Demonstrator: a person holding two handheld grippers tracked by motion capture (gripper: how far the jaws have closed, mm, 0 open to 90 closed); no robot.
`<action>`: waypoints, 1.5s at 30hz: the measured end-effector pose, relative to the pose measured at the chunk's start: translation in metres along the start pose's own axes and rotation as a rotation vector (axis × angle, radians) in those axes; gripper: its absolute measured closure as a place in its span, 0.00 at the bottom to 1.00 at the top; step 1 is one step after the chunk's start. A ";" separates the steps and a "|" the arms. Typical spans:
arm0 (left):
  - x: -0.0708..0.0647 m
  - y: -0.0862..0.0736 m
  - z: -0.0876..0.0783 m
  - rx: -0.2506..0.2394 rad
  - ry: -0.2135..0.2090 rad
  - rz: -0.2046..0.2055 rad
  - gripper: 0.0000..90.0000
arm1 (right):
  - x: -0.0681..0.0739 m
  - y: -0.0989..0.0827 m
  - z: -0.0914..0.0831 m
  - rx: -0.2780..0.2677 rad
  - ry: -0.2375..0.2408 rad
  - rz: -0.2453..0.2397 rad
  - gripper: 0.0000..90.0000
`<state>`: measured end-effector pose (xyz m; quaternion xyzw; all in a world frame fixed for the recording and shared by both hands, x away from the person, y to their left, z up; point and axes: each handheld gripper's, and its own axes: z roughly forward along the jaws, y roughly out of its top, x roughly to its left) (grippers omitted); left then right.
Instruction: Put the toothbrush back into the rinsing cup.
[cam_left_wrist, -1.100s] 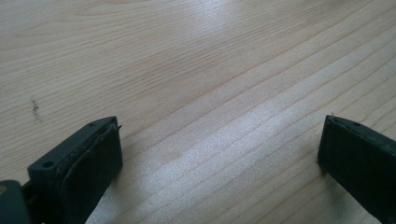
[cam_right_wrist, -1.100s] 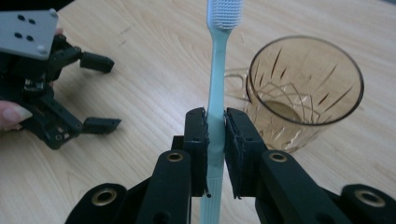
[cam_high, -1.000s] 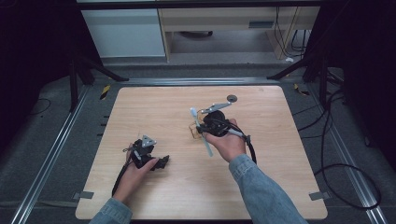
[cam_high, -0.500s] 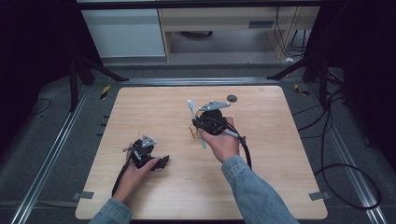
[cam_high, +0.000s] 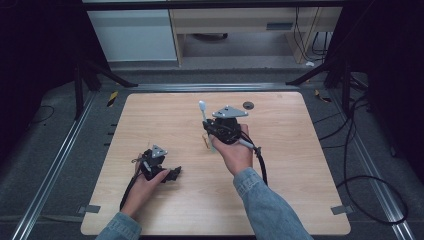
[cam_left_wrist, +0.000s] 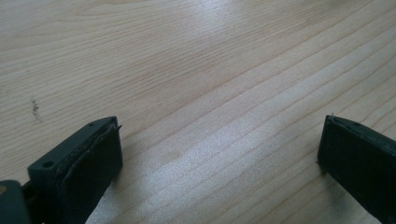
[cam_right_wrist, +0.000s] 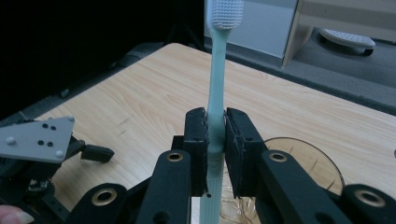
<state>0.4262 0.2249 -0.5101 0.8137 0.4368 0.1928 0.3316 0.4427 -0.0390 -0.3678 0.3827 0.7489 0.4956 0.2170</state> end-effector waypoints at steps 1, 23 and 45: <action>0.000 0.000 0.000 0.000 0.000 0.000 0.00 | 0.001 0.000 0.000 -0.008 0.001 0.000 0.88; 0.000 0.000 0.000 -0.004 0.001 -0.004 0.00 | 0.006 0.004 0.001 -0.129 -0.037 0.004 0.88; 0.000 0.000 0.000 -0.004 0.001 -0.004 0.00 | 0.010 0.000 0.011 -0.243 -0.106 0.000 0.88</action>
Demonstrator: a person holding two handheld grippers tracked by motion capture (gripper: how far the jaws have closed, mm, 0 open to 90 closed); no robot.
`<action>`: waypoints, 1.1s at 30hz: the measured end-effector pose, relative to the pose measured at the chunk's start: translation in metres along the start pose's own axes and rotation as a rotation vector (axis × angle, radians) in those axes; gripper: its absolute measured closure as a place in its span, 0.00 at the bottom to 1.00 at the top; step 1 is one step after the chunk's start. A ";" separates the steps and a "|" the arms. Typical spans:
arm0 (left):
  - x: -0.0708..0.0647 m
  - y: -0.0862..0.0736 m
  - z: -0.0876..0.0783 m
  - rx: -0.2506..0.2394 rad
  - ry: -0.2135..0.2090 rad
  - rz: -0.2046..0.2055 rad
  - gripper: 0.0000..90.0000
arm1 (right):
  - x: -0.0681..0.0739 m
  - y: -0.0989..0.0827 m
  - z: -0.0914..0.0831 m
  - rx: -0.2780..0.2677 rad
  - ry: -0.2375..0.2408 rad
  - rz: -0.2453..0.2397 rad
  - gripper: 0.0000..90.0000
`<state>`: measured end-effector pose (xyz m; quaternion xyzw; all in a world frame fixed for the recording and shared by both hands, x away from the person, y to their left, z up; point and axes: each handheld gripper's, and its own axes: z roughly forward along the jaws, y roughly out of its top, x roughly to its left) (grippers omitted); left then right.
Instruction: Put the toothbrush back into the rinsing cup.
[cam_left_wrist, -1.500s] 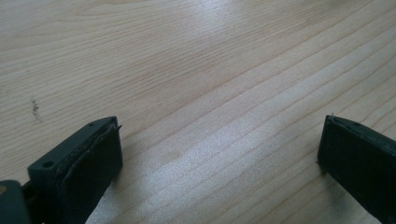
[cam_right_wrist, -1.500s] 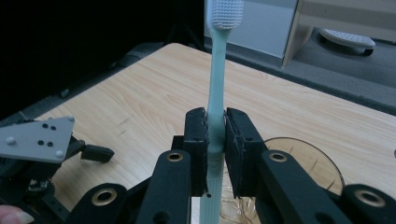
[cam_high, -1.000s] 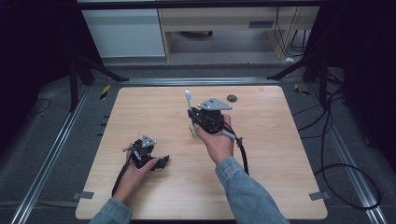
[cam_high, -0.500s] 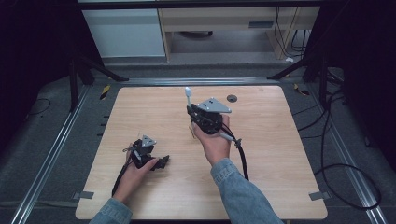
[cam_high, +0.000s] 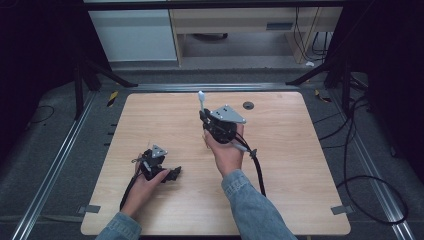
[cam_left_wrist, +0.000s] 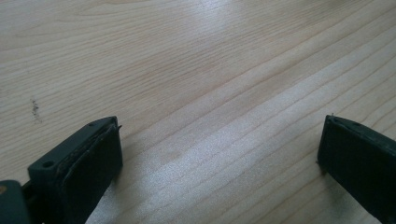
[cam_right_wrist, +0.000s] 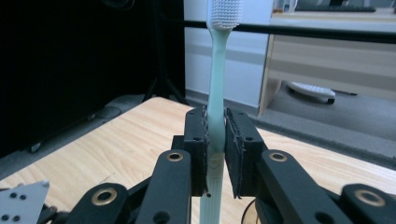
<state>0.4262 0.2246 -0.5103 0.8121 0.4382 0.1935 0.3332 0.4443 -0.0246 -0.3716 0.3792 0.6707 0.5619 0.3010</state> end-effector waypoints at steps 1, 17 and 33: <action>0.000 0.000 0.000 0.000 0.000 0.000 0.00 | 0.000 0.000 0.000 -0.007 -0.002 0.000 0.88; 0.000 0.000 0.000 0.003 -0.001 0.003 0.00 | -0.002 -0.008 0.008 -0.078 -0.026 -0.025 0.88; 0.000 0.000 0.000 0.004 -0.002 0.002 0.00 | 0.000 -0.015 0.012 -0.107 -0.033 -0.040 0.88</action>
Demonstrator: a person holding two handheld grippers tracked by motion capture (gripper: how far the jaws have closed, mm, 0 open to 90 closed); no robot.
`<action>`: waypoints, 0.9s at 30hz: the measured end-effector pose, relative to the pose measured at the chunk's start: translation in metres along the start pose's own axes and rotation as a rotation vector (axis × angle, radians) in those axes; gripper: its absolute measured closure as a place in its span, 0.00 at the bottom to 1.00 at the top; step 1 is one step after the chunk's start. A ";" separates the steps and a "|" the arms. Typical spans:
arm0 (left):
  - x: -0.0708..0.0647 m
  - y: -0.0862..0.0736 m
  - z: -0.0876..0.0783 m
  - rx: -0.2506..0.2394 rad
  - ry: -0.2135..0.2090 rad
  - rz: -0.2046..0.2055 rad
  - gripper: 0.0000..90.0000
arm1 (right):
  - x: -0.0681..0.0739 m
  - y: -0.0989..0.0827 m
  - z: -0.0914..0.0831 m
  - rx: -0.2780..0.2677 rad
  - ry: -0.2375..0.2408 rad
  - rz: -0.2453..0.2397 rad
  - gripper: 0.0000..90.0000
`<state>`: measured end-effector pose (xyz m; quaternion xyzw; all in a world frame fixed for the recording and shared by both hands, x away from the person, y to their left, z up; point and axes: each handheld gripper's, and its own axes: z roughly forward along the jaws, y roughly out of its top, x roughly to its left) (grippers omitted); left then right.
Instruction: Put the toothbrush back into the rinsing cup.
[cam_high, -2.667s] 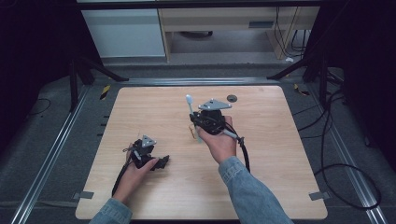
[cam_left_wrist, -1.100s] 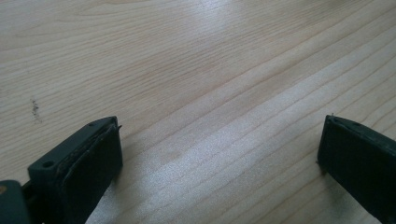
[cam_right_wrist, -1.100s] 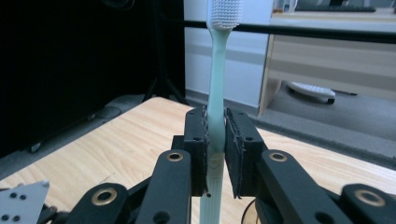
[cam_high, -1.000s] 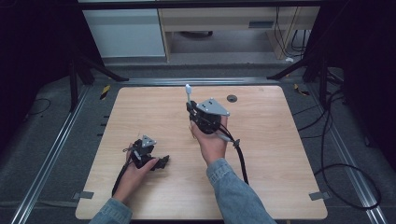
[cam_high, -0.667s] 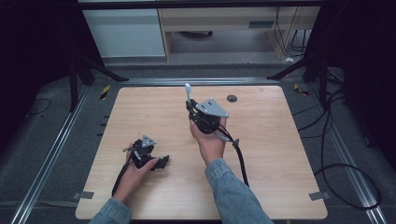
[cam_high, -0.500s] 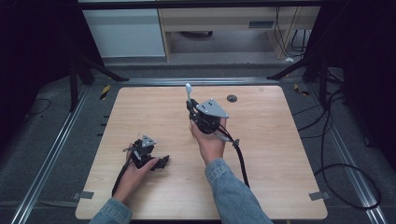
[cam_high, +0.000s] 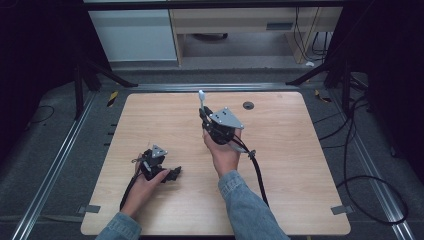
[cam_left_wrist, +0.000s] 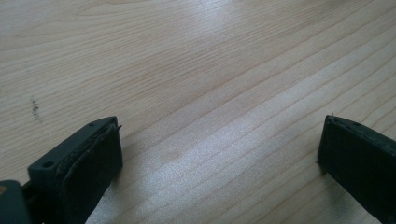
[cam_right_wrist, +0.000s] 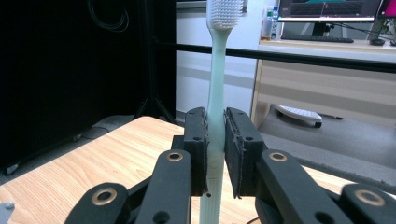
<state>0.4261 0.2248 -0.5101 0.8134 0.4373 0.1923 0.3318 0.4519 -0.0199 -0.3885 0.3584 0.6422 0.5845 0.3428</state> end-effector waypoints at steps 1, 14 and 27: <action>0.000 0.000 0.000 0.000 0.000 0.000 0.00 | 0.001 0.000 0.000 -0.002 -0.004 -0.005 0.88; 0.000 0.000 0.000 0.002 0.000 0.002 0.00 | 0.000 -0.010 0.001 -0.002 -0.017 -0.022 0.88; 0.000 0.000 0.000 0.002 0.000 0.002 0.00 | -0.001 -0.016 0.002 -0.008 -0.014 -0.019 0.88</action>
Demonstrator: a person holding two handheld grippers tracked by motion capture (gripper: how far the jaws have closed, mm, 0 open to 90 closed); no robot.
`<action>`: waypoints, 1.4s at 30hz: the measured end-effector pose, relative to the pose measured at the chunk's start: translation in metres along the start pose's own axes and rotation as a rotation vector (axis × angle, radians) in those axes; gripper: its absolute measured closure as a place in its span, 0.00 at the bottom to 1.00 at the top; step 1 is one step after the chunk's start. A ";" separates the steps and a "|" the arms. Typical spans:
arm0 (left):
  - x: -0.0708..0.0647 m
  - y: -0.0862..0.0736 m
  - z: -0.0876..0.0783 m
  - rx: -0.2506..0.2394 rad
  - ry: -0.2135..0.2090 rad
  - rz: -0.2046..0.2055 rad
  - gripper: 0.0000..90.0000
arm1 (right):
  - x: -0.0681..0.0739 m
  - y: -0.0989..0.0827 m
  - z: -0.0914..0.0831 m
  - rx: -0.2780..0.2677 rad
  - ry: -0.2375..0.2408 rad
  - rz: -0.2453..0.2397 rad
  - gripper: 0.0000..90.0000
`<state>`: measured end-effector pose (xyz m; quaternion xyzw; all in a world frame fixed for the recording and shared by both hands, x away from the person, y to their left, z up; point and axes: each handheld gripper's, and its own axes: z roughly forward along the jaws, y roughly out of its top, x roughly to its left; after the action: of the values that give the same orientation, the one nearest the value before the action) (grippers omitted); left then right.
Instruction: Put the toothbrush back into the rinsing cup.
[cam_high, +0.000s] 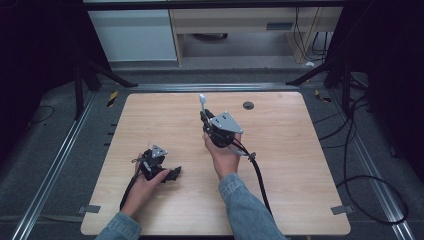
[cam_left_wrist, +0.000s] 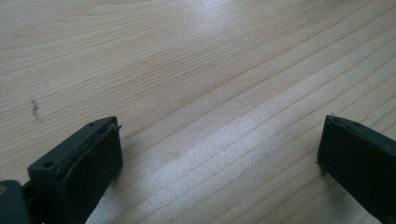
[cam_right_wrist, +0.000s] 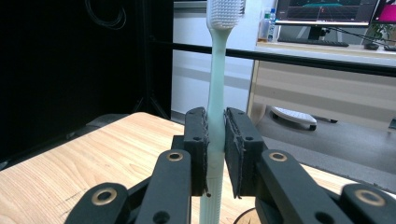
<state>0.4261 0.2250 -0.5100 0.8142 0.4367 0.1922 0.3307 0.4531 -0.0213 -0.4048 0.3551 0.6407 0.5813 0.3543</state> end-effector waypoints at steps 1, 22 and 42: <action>0.000 0.000 0.000 0.000 0.000 0.000 0.00 | 0.000 -0.001 0.000 -0.001 -0.001 -0.002 0.88; 0.000 0.000 0.000 0.000 0.000 0.001 0.00 | 0.000 -0.024 0.001 0.014 -0.008 0.021 0.88; 0.000 0.000 0.000 0.000 -0.001 0.001 0.00 | 0.002 -0.045 0.002 0.043 -0.008 0.025 0.88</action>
<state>0.4262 0.2249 -0.5100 0.8145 0.4360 0.1920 0.3310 0.4523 -0.0221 -0.4497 0.3728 0.6474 0.5702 0.3418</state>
